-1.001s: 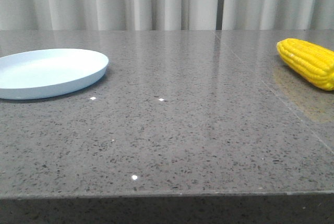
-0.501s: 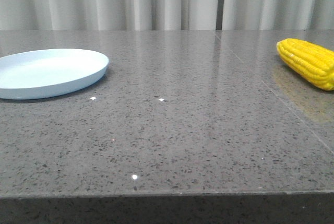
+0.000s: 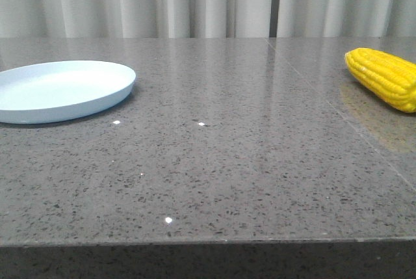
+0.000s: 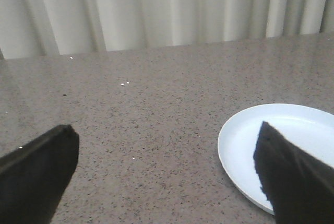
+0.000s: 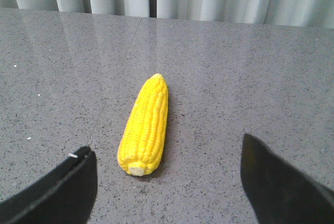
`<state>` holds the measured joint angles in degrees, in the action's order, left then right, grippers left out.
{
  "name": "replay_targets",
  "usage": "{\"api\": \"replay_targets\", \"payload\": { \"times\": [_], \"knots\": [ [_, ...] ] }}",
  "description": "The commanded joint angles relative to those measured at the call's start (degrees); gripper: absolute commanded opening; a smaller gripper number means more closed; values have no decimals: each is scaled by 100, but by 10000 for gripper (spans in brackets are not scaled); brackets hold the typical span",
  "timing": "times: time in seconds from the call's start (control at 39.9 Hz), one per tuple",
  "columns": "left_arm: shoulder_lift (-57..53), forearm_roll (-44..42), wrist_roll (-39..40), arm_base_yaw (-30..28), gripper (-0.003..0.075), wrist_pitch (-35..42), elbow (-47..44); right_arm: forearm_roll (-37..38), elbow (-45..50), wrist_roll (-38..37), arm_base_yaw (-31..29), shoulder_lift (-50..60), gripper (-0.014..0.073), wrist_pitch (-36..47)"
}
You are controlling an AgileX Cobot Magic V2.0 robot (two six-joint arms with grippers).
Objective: Place corn on plate with both arms
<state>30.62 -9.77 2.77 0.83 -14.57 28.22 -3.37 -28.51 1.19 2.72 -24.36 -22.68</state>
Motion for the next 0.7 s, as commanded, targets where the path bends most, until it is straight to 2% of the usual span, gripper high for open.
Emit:
{"api": "replay_targets", "payload": {
  "times": [0.0,0.4,0.68],
  "knots": [
    [616,80,15,224,657,440,506,-15,-191,4,-26,-76,591,494],
    [3424,257,15,1102,657,-1262,2316,-15,-191,4,-26,-76,591,494],
    [5093,593,28,1105,657,-2189,3490,-15,-191,4,-26,-76,591,494]
  ]
}}
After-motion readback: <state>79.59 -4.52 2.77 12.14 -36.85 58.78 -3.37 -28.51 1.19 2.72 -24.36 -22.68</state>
